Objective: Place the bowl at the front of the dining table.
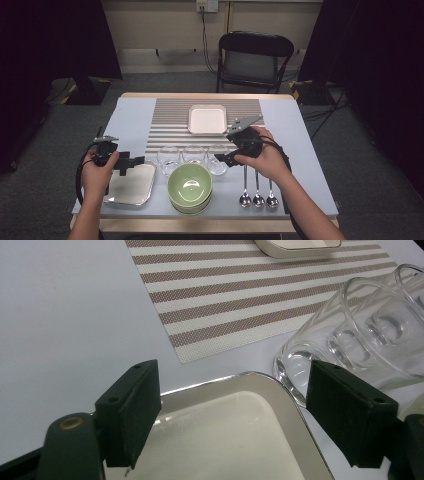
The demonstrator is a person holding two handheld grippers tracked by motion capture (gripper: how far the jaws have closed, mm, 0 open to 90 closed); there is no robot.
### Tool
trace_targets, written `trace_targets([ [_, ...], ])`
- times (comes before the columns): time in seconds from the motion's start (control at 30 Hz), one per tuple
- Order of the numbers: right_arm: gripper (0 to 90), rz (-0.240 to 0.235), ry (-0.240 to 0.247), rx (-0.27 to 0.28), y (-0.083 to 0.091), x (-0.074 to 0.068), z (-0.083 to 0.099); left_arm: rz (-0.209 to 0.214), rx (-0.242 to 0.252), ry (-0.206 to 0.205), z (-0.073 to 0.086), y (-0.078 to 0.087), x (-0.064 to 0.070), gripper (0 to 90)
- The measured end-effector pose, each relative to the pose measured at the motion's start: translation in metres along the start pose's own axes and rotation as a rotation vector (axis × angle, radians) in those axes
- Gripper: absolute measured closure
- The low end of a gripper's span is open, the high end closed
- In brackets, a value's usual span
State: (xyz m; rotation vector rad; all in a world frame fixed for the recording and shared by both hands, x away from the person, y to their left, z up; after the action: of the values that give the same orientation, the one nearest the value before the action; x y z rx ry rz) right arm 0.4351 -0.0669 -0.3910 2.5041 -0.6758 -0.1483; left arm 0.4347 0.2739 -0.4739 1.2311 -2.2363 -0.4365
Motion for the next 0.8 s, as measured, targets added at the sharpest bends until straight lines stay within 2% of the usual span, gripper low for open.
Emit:
trace_targets([
  [0.23, 21.2, -0.019, 0.004, 0.005, -0.005, -0.007, -0.005, 0.001, 0.003, 0.01, 0.0, 0.0, -0.001, 22.0],
  [0.8, 21.2, -0.071, 0.016, 0.016, -0.018, -0.027, -0.014, 0.003, 0.003, 0.006, 0.0, 0.001, -0.001, 22.0],
])
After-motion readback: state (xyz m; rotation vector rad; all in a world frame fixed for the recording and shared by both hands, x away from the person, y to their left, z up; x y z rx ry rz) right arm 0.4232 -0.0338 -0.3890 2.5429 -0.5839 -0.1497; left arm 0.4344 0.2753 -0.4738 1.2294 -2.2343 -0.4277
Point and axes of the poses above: each handheld gripper's, and its own axes: y roughly backward along the jaws, z roughly out of its underside, x roughly to its right, the point moved 7 cm from there along -y, roughly forward along the jaws, and after that the axes turned 11 degrees about x, right-handed, at the moved point
